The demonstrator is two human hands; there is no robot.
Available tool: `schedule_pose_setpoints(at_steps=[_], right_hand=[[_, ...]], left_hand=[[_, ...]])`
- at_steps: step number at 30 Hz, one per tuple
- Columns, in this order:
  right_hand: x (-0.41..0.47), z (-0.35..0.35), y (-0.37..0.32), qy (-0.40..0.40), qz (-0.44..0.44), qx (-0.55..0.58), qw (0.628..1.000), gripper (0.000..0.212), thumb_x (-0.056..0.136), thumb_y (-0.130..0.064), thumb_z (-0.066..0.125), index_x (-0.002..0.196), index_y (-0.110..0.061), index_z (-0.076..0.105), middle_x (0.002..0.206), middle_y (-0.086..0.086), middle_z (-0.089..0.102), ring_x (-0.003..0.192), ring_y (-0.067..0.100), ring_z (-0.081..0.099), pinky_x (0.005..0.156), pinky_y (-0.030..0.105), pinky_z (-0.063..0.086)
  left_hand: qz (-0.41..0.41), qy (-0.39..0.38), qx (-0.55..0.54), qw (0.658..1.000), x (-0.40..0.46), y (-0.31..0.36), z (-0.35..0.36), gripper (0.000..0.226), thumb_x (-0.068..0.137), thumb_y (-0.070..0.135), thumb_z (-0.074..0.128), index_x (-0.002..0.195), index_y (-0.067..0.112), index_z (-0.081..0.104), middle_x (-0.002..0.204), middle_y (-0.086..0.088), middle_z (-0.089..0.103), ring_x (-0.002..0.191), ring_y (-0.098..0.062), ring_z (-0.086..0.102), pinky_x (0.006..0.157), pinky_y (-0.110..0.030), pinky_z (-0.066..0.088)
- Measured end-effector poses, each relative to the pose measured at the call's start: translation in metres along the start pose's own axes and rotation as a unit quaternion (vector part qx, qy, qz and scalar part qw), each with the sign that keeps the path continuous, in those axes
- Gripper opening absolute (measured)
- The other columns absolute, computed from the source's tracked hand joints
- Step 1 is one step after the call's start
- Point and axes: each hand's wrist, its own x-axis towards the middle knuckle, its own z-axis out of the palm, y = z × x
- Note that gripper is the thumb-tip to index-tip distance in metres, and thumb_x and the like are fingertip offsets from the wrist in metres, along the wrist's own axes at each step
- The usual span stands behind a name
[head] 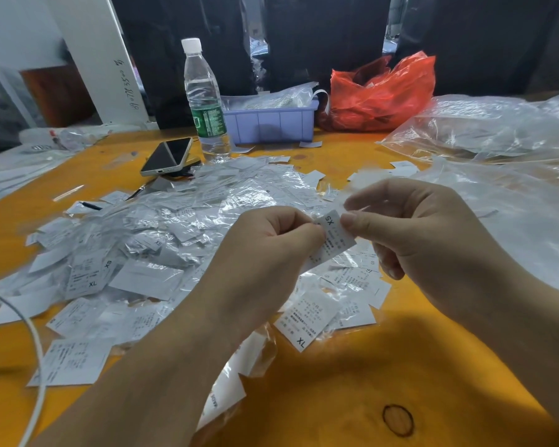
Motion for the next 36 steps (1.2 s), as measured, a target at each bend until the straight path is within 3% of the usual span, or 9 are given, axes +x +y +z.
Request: schedule_pose_setpoints(at_steps=[7, 11, 15, 19, 24, 32, 36], right_hand=[[-0.001, 0.001, -0.003, -0.032, 0.014, 0.008, 0.999, 0.023, 0.080, -0.011, 0.073, 0.102, -0.015, 0.069, 0.065, 0.004, 0.072, 0.036, 0.008, 0.039, 0.038, 0.020, 0.036], [0.000, 0.001, -0.001, -0.034, 0.025, 0.032, 0.999, 0.028, 0.077, -0.010, 0.074, 0.104, -0.014, 0.068, 0.055, -0.002, 0.066, 0.036, 0.009, 0.040, 0.038, 0.020, 0.036], [0.000, 0.003, 0.000, -0.035, 0.026, 0.041, 0.998, 0.025, 0.078, -0.008, 0.074, 0.102, -0.011, 0.068, 0.052, -0.005, 0.064, 0.036, 0.009, 0.039, 0.036, 0.021, 0.035], [0.003, -0.001, -0.003, 0.018, 0.032, 0.072, 0.997, 0.019, 0.079, -0.007, 0.073, 0.097, -0.011, 0.069, 0.064, 0.006, 0.071, 0.036, 0.010, 0.036, 0.036, 0.021, 0.034], [0.002, -0.001, -0.002, 0.033, 0.016, 0.076, 0.996, 0.013, 0.079, -0.009, 0.073, 0.091, -0.015, 0.071, 0.073, 0.010, 0.073, 0.036, 0.011, 0.037, 0.037, 0.022, 0.035], [-0.003, 0.007, 0.005, -0.016, -0.012, 0.041, 0.999, 0.013, 0.078, -0.015, 0.074, 0.090, -0.009, 0.072, 0.047, -0.004, 0.053, 0.036, 0.010, 0.039, 0.038, 0.022, 0.035], [-0.005, 0.009, 0.007, -0.027, -0.009, 0.049, 0.998, 0.031, 0.069, -0.026, 0.077, 0.091, -0.005, 0.070, 0.059, 0.016, 0.060, 0.039, 0.010, 0.042, 0.039, 0.025, 0.036]], left_hand=[[0.016, 0.008, -0.015, 1.000, 0.001, -0.001, -0.001, 0.022, 0.094, 0.026, 0.060, 0.077, 0.019, 0.071, 0.061, 0.013, 0.062, 0.051, 0.002, 0.050, 0.046, -0.012, 0.038], [0.015, -0.014, -0.027, 0.999, 0.001, 0.000, -0.001, 0.022, 0.095, 0.026, 0.059, 0.077, 0.019, 0.071, 0.056, 0.014, 0.058, 0.049, -0.001, 0.047, 0.048, -0.017, 0.037], [0.009, -0.023, -0.025, 0.999, 0.001, -0.001, -0.001, 0.022, 0.093, 0.030, 0.061, 0.077, 0.019, 0.070, 0.056, 0.014, 0.058, 0.048, 0.000, 0.048, 0.046, -0.014, 0.037], [-0.015, -0.008, -0.043, 0.999, 0.004, -0.002, -0.006, 0.020, 0.087, 0.031, 0.064, 0.077, 0.015, 0.070, 0.056, 0.010, 0.059, 0.049, -0.004, 0.049, 0.044, -0.013, 0.038], [-0.030, 0.005, -0.051, 0.998, 0.006, -0.002, -0.008, 0.015, 0.088, 0.015, 0.061, 0.077, 0.011, 0.069, 0.056, 0.006, 0.060, 0.048, -0.005, 0.047, 0.044, -0.016, 0.038], [0.006, -0.005, -0.061, 0.998, 0.003, -0.002, -0.005, 0.015, 0.089, 0.022, 0.066, 0.077, 0.016, 0.069, 0.055, 0.008, 0.059, 0.047, -0.003, 0.049, 0.045, -0.013, 0.038], [0.019, -0.014, -0.060, 0.998, 0.004, -0.003, -0.005, 0.014, 0.086, 0.027, 0.068, 0.079, 0.016, 0.070, 0.057, 0.007, 0.061, 0.048, -0.002, 0.050, 0.045, -0.012, 0.040]])
